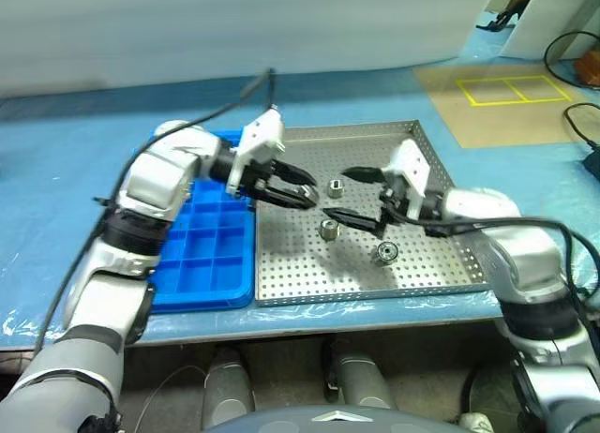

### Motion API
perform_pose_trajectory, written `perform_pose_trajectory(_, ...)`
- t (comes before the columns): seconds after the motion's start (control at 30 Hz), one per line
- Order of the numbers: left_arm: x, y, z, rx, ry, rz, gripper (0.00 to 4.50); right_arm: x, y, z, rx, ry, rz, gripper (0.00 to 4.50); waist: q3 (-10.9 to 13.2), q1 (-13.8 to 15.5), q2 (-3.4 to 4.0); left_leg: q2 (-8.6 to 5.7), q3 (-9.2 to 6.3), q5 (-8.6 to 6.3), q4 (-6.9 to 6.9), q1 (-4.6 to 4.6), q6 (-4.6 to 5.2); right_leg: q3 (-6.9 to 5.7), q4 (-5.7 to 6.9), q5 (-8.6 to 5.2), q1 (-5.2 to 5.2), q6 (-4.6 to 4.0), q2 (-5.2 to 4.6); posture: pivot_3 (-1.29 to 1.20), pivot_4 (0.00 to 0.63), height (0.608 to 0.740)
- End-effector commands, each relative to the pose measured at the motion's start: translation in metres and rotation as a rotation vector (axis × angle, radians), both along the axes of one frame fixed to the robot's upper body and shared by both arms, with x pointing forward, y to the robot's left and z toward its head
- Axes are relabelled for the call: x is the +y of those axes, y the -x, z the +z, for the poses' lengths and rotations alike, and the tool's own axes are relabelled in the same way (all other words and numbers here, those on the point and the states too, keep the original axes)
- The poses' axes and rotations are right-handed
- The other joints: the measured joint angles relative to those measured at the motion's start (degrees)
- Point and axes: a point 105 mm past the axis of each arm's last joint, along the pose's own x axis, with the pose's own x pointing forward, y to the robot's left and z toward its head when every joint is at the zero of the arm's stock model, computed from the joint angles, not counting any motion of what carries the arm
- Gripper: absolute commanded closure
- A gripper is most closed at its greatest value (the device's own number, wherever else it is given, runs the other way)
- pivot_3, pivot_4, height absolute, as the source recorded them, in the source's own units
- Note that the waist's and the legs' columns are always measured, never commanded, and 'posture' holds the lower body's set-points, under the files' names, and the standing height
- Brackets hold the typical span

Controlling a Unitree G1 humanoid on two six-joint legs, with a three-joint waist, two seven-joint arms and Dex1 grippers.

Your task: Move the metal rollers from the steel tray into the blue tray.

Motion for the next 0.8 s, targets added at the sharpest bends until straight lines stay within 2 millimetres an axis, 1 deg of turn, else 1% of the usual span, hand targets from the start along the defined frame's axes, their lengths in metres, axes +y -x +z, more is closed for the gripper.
perform_pose_trajectory(0.03, 0.024, 0.0, 0.003, -0.021, 0.025, 0.148, 2.81, 0.027, -0.005, 0.005, -0.04, 0.008, 0.127, 0.0, 0.0, 0.4, 0.0, -0.01, 0.0, 0.0, 0.0, -0.06, 0.0, -0.01, -0.02, 0.01, -0.03, -0.01, -0.02, -0.06, 0.15, 0.74)
perform_pose_trajectory(0.07, 0.031, 0.0, -0.001, -0.027, 0.014, 0.188, 2.81, 0.032, -0.009, 0.004, -0.045, 0.011, 0.145, 0.0, 0.0, 0.9, 0.0, -0.02, -0.01, 0.0, 0.0, -0.13, 0.0, -0.03, -0.01, 0.01, -0.1, -0.02, -0.06, 0.0, 0.15, 0.74)
perform_pose_trajectory(0.1, 0.037, 0.0, -0.005, -0.04, 0.005, 0.225, 2.81, 0.037, -0.012, 0.004, -0.051, 0.015, 0.161, 0.0, 0.0, 1.4, -0.01, -0.02, -0.03, 0.0, 0.0, -0.24, 0.0, -0.06, -0.01, 0.02, -0.2, -0.03, -0.06, 0.0, 0.15, 0.74)
perform_pose_trajectory(0.2, 0.059, -0.004, -0.015, -0.07, 0.007, 0.387, 2.81, 0.051, -0.02, 0.004, -0.067, 0.023, 0.21, 0.0, 0.0, 2.9, -0.03, 0.02, -0.09, 0.01, -0.04, -0.45, -0.02, -0.17, 0.0, 0.02, -0.39, -0.06, -0.07, 0.1, 0.15, 0.74)
perform_pose_trajectory(0.27, 0.066, -0.004, -0.019, -0.084, 0.007, 0.436, 2.81, 0.054, -0.023, 0.003, -0.075, 0.028, 0.229, 0.0, 0.0, 3.7, -0.04, 0.02, -0.11, 0.01, -0.07, -0.48, -0.02, -0.23, 0.0, 0.0, -0.4, -0.09, -0.09, 0.12, 0.15, 0.74)
perform_pose_trajectory(0.33, 0.077, -0.006, -0.027, -0.078, 0.018, 0.519, 2.81, 0.059, -0.024, 0.003, -0.073, 0.025, 0.254, 0.0, 0.0, 4.9, -0.05, 0.03, -0.16, 0.03, -0.11, -0.52, -0.05, -0.32, -0.01, -0.01, -0.4, -0.11, -0.1, 0.16, 0.15, 0.74)
perform_pose_trajectory(0.4, 0.085, -0.01, -0.032, -0.101, 0.03, 0.592, 2.81, 0.061, -0.025, 0.002, -0.074, 0.028, 0.27, 0.0, 0.0, 5.9, -0.07, 0.02, -0.17, 0.03, -0.11, -0.54, -0.05, -0.34, 0.0, -0.01, -0.4, -0.12, -0.14, 0.17, 0.15, 0.74)
perform_pose_trajectory(0.57, 0.087, -0.011, -0.032, -0.117, 0.037, 0.615, 2.81, 0.062, -0.026, 0.001, -0.079, 0.03, 0.278, 0.0, 0.0, 7.5, -0.07, 0.02, -0.25, 0.05, -0.09, -0.53, -0.09, -0.46, 0.05, -0.01, -0.34, -0.11, -0.19, 0.17, 0.15, 0.74)
perform_pose_trajectory(0.77, 0.087, -0.011, -0.032, -0.12, 0.038, 0.617, 2.81, 0.062, -0.027, 0.0, -0.08, 0.031, 0.28, 0.0, 0.0, 7.5, -0.07, 0.03, -0.31, 0.11, -0.09, -0.51, -0.18, -0.47, 0.11, -0.01, -0.34, -0.11, -0.17, 0.17, 0.15, 0.74)
perform_pose_trajectory(0.8, 0.094, -0.012, -0.042, -0.108, 0.034, 0.676, 2.81, 0.063, -0.028, -0.001, -0.076, 0.033, 0.28, 0.0, 0.0, 7.5, -0.08, 0.03, -0.31, 0.11, -0.09, -0.51, -0.18, -0.47, 0.11, -0.01, -0.34, -0.11, -0.17, 0.21, 0.15, 0.74)
